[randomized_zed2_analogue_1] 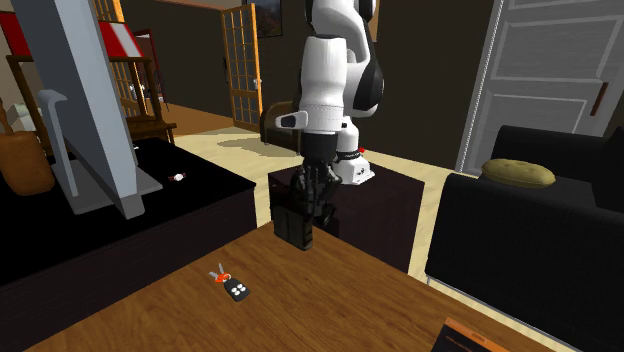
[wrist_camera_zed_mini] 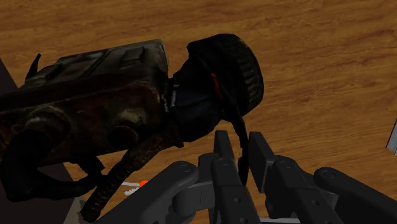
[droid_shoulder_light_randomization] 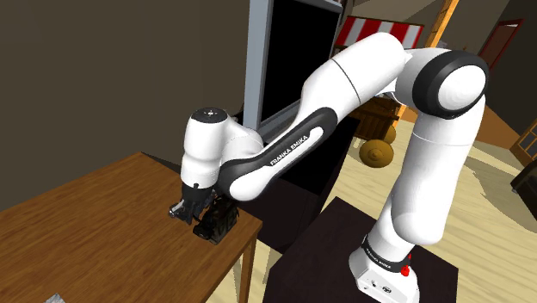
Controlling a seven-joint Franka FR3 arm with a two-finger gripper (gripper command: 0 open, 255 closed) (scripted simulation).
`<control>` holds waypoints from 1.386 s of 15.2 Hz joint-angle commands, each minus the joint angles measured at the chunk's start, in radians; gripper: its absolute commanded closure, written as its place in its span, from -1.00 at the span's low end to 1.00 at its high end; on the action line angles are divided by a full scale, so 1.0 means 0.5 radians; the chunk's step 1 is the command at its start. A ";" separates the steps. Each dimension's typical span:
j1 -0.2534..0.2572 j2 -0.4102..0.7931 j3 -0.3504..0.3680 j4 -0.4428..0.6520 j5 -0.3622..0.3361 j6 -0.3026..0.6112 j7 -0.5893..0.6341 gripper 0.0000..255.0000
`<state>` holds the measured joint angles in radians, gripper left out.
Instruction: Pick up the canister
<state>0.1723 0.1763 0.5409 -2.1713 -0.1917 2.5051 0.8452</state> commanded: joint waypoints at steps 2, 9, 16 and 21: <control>0.000 0.000 0.000 -0.001 -0.001 0.001 0.001 1.00; -0.009 -0.036 0.011 0.017 0.037 -0.046 -0.027 1.00; -0.032 -0.156 0.038 0.087 0.154 -0.213 -0.111 1.00; -0.042 -0.230 0.045 0.150 0.221 -0.337 -0.160 1.00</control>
<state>0.1527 0.0696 0.5629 -2.1046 -0.0884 2.3508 0.7713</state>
